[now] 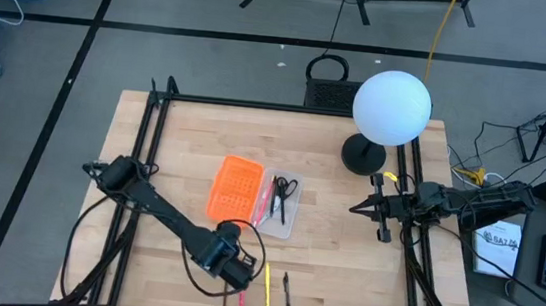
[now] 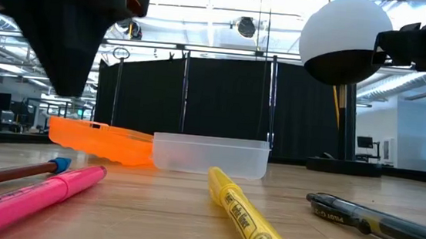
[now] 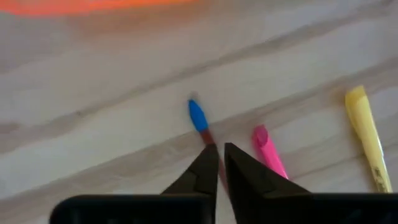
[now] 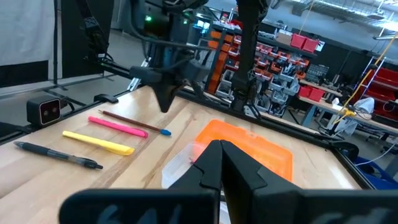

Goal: Pick & place school supplies into a supply box
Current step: Put the brown pencil into the supply box

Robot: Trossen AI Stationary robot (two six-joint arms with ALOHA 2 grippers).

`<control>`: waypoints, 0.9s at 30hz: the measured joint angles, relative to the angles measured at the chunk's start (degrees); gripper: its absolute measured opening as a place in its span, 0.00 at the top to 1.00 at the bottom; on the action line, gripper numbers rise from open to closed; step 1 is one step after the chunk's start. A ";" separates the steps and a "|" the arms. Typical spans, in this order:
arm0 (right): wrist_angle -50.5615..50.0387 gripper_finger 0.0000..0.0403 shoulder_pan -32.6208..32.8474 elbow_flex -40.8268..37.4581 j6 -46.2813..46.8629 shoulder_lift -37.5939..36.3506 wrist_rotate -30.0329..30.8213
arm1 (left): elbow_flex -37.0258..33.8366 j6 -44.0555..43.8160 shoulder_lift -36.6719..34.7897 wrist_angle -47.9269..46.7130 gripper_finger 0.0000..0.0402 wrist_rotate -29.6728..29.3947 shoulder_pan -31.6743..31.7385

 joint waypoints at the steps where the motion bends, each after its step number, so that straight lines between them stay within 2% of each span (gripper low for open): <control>1: 0.00 1.00 0.00 0.00 0.02 0.00 0.00 | -0.02 -0.06 0.32 0.45 0.87 0.27 -0.14; 8: -0.38 1.00 0.00 0.00 0.84 0.00 0.00 | -0.04 0.27 2.48 0.81 0.60 1.38 -0.04; 13: -0.42 1.00 0.00 0.01 1.30 0.00 0.00 | -0.04 0.42 2.35 -0.20 0.50 -1.55 1.09; 18: -0.42 1.00 0.00 0.00 1.29 0.00 -0.02 | -0.04 3.58 2.68 -0.68 0.50 -1.45 2.67; 27: -1.21 1.00 0.00 0.02 0.92 0.07 -0.01 | -0.15 4.55 5.13 -0.03 0.59 2.14 3.46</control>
